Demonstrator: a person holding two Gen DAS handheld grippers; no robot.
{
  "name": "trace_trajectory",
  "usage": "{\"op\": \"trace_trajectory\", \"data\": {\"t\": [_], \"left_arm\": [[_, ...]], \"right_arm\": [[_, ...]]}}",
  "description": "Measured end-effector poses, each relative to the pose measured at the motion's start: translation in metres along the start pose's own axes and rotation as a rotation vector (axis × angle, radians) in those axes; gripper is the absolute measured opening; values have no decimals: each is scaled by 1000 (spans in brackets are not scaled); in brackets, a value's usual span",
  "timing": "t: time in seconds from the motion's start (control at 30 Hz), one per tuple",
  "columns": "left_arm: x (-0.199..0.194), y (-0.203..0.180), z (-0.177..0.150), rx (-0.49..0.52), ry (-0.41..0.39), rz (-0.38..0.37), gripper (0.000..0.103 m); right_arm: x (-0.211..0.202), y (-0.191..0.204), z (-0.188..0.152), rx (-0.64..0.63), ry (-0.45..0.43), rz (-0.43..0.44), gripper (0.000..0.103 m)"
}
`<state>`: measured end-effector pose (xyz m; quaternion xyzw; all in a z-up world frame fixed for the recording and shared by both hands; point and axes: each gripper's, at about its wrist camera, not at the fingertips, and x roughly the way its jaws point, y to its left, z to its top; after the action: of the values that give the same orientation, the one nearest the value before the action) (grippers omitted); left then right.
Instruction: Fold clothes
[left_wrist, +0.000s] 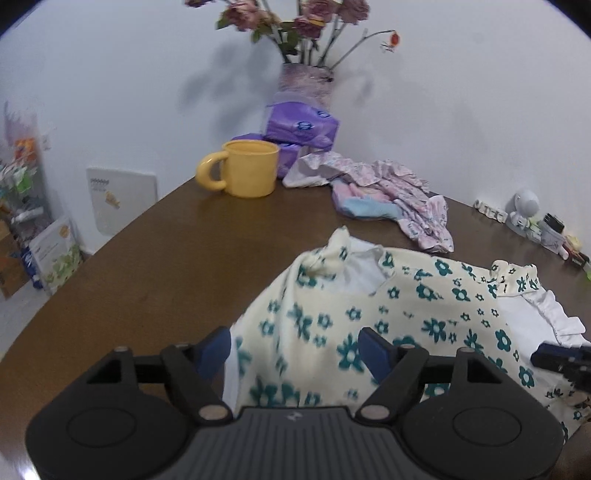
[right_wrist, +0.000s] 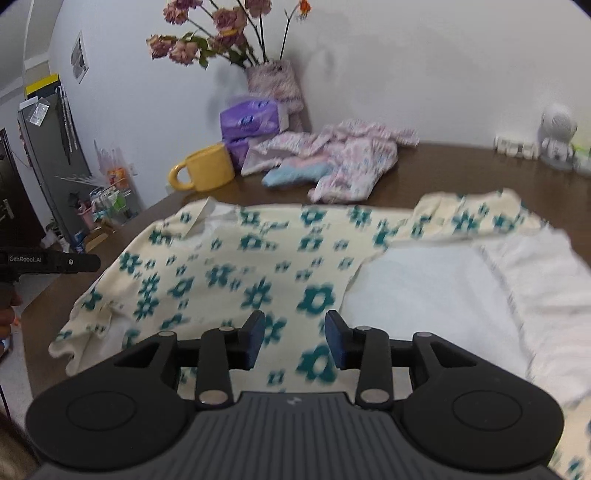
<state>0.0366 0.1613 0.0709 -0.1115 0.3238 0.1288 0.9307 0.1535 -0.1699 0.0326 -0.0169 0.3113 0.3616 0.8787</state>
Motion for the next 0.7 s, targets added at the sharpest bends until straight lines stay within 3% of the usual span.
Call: {"op": "trace_trajectory", "data": {"t": [0.1,0.23,0.37,0.47,0.6,0.63,0.7], "left_arm": [[13,-5,9,35,8,37,71],[23,-1,3,13,75,8,56],[11,13,-13,-57,103,-9,57],[-6,22,-24,-104,94,-14,69],[-26,25,-33,-107,48,1,69],[-28,25,-33,-105,29,-3,67],[-27,24,-31,-103,18,-2,52]], "right_arm": [[3,3,13,-40,-15,-36,39],[15,8,16,-53,4,-38,40],[25,11,9,-52,31,-39,41],[30,10,5,-29,44,-27,41],[35,10,2,-20,58,-17,42],[36,10,1,-20,62,-13,42],[37,12,1,-25,65,-5,42]]}}
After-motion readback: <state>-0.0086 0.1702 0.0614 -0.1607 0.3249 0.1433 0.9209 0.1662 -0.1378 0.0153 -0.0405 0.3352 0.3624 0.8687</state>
